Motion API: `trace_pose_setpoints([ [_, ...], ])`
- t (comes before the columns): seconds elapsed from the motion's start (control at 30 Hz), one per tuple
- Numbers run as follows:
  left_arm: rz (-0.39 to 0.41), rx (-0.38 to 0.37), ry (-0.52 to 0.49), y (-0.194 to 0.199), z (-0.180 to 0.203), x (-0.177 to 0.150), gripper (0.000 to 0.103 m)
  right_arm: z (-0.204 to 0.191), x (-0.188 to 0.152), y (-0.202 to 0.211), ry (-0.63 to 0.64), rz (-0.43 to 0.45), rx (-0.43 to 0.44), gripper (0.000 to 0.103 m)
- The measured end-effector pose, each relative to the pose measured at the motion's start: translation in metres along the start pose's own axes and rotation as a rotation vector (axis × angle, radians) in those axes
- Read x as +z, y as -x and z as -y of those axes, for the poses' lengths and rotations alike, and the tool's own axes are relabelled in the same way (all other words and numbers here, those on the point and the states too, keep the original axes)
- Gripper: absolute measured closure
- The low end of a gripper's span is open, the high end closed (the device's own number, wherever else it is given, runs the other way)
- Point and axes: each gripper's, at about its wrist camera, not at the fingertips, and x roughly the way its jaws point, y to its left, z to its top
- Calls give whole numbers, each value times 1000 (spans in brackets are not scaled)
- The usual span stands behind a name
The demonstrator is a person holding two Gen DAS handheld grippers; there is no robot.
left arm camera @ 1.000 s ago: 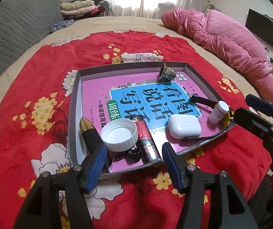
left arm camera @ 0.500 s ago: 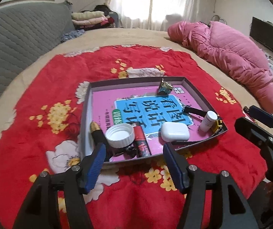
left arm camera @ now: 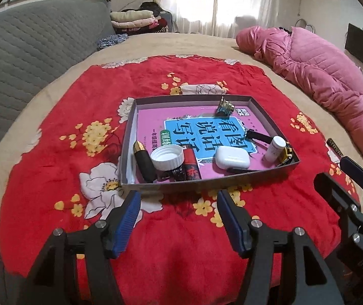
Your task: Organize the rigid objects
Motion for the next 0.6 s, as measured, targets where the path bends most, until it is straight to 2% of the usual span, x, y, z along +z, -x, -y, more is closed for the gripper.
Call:
trace_pose_setpoints([
  [0.17, 1, -18, 19, 11, 2, -5, 41, -6, -7, 4, 13, -11, 16, 27],
  [0.6, -43, 4, 10, 5, 5, -17, 41, -16, -15, 8, 19, -15, 43, 27],
])
